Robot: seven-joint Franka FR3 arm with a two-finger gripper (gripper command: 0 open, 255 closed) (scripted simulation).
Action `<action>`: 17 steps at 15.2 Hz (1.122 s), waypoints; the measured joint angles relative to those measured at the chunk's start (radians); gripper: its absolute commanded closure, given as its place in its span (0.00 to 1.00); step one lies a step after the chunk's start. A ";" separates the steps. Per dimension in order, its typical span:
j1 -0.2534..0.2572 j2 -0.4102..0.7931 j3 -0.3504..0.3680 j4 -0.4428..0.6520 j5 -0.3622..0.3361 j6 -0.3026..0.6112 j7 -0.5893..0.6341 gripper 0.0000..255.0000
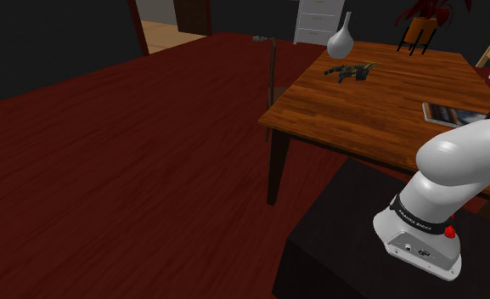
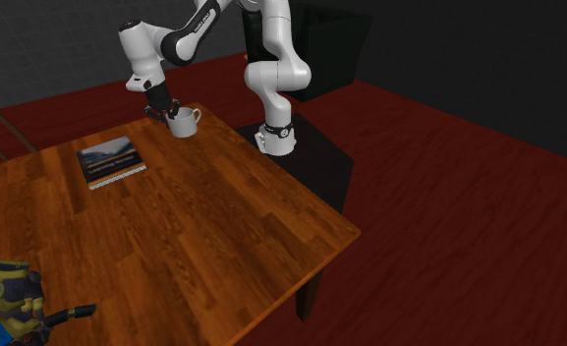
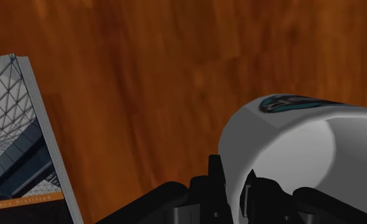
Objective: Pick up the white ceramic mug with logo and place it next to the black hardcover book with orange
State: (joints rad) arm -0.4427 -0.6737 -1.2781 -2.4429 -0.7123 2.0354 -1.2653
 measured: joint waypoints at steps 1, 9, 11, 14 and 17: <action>0.002 0.001 -0.006 -0.003 -0.003 0.006 0.001 1.00; 0.007 0.004 -0.012 -0.003 -0.004 0.011 0.001 0.00; 0.007 0.004 -0.012 -0.003 -0.004 0.011 0.001 0.00; -0.001 -0.001 0.002 0.000 0.000 0.000 0.001 0.00; -0.019 -0.017 0.068 0.058 0.038 -0.085 -0.015 0.00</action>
State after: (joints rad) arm -0.4621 -0.6906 -1.2099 -2.3845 -0.6746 1.9509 -1.2807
